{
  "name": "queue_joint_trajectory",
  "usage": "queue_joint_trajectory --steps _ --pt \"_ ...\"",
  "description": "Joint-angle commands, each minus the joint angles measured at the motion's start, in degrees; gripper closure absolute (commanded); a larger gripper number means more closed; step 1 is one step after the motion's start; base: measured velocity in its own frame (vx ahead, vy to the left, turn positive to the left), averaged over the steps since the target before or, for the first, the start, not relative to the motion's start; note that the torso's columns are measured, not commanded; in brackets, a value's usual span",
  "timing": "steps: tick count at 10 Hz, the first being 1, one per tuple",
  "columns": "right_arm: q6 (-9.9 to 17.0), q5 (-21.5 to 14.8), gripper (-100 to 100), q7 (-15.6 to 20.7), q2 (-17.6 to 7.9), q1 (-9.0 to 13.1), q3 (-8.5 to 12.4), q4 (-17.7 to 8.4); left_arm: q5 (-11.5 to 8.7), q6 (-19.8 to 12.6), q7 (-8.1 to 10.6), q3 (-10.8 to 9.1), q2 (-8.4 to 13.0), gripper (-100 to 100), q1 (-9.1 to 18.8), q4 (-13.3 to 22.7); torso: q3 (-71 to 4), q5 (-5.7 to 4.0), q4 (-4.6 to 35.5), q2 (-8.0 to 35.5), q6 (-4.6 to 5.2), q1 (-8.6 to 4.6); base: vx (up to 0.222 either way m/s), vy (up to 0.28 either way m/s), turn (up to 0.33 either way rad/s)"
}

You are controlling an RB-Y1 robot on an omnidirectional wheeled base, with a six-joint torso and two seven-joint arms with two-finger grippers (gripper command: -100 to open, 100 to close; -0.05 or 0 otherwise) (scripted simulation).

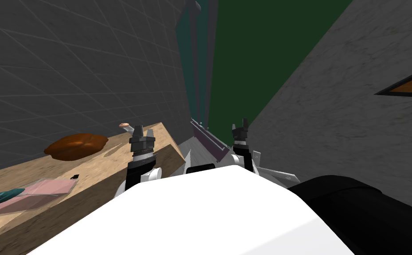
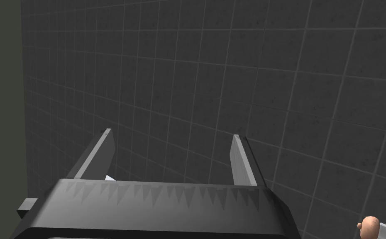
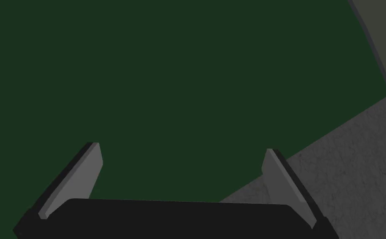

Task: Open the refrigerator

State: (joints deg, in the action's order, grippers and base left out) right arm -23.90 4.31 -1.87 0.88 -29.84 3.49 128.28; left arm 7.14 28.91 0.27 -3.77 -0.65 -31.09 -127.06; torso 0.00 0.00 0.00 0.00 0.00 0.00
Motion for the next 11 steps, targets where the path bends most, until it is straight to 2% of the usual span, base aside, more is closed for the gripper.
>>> queue_joint_trajectory --steps 1,9,10,11 --pt "0.0 0.0 0 0.0 0.0 0.0 0.0 0.0 0.0 0.0 0.00 0.00 0.0 0 0.0 0.0 -4.7 0.00 2.3 2.3 0.00 0.00 0.000 0.000 0.000" --pt "0.0 0.0 0 0.0 0.0 0.0 0.0 0.0 0.0 0.0 0.00 0.00 0.0 0 0.0 0.0 -70.7 0.00 35.4 35.4 0.00 0.00 0.000 0.000 0.000" --pt "0.3 -0.7 -100 0.8 -2.2 0.3 -0.2 -0.3 0.0 0.0 0.00 0.00 0.0 0 0.0 0.0 -79.2 0.00 39.6 39.6 0.00 0.00 0.010 -0.009 0.035" --pt "0.6 -1.4 -100 1.5 -3.6 0.7 -0.4 -0.6 0.0 0.0 0.00 0.00 0.0 0 0.0 0.0 -83.1 -0.01 41.5 41.5 -0.01 -0.04 0.012 -0.020 0.048"
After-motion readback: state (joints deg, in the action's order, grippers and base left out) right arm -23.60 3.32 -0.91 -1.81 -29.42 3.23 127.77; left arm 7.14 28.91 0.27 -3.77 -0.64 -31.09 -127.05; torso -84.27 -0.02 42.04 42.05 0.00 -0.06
